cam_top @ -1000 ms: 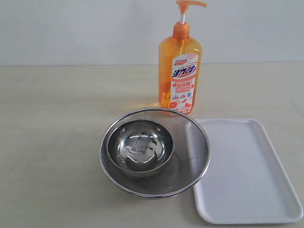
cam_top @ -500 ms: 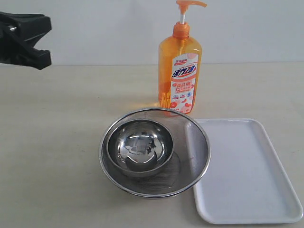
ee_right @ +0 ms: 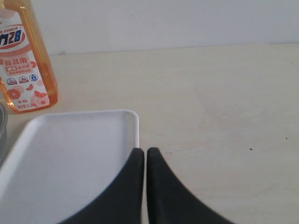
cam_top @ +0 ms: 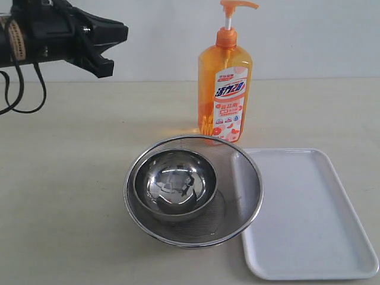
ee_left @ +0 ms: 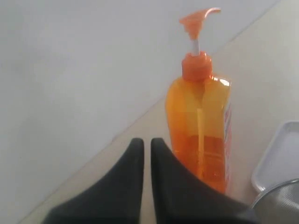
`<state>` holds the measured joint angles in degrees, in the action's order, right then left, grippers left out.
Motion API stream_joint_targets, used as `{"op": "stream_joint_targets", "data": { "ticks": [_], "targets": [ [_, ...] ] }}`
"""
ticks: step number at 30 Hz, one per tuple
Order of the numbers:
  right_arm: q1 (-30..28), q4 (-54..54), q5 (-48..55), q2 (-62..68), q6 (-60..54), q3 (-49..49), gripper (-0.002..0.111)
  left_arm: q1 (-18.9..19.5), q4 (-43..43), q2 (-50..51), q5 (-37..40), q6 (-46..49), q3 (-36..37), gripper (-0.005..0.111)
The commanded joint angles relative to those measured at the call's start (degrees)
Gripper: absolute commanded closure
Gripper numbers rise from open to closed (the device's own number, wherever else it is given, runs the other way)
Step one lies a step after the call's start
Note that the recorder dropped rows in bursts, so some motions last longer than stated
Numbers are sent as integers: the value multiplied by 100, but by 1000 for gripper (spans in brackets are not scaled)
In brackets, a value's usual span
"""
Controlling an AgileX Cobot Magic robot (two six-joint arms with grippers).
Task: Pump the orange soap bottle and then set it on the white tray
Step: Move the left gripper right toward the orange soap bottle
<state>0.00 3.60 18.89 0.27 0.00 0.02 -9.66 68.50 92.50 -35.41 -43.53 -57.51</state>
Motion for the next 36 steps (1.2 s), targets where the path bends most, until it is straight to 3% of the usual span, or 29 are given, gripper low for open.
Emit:
{"op": "stream_joint_targets", "data": {
  "ticks": [1,11,16,22,31,32,36],
  "targets": [
    [-12,-8,-40,-27,0,-2,109,45,638,670,-312,-301,-421,102],
    [-12,-8,-40,-27,0,-2,109,921,1054,2224,-2828,-539,-1194,102],
    [-12,-8,-40,-27,0,-2,109,1006,1374,2869,-3446,-558,-1585,102],
    [-12,-8,-40,-27,0,-2,109,799,1341,3368,-3456,-558,-1922,102],
    [-12,-8,-29,-27,0,-2,109,144,433,3410,-2593,-38,-2098,102],
    [-12,-8,-29,-27,0,-2,109,144,482,3410,-2603,-38,-2098,99],
    [-12,-8,-29,-27,0,-2,109,144,640,3410,-2603,-573,-2098,66]
  ]
}}
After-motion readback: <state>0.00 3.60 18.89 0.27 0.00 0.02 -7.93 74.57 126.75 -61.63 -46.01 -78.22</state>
